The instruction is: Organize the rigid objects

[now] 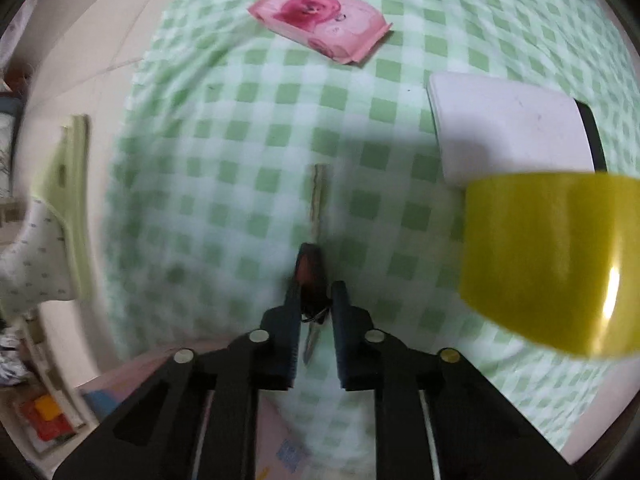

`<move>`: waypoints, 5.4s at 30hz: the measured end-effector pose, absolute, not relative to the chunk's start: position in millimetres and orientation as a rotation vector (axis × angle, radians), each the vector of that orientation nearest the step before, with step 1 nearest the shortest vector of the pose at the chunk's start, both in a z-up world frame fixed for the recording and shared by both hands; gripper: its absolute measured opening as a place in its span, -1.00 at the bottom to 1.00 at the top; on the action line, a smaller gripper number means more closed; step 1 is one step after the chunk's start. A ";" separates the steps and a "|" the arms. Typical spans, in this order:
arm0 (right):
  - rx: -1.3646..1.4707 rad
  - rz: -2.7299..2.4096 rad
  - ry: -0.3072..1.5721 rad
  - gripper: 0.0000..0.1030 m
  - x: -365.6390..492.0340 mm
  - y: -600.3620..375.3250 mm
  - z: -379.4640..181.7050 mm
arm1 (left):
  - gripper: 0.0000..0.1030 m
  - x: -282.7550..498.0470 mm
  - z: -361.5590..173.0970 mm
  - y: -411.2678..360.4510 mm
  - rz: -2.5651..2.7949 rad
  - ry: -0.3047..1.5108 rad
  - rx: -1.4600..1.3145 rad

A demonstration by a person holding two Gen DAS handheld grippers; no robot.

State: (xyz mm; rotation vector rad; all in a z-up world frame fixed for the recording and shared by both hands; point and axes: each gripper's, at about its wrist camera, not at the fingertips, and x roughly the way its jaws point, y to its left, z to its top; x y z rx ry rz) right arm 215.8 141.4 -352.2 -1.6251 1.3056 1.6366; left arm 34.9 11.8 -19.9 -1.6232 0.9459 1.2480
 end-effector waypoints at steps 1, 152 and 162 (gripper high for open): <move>-1.618 1.647 1.302 -0.72 217.7 144.3 -344.7 | 1.00 36.9 -19.4 12.0 1.246 0.957 -1.604; -0.779 1.858 1.571 0.64 287.2 38.7 -110.1 | -0.23 175.1 19.6 82.4 0.601 0.891 -1.336; -0.778 1.787 1.710 -0.59 277.0 42.5 -135.4 | -0.20 143.6 -47.7 58.3 0.611 0.866 -1.586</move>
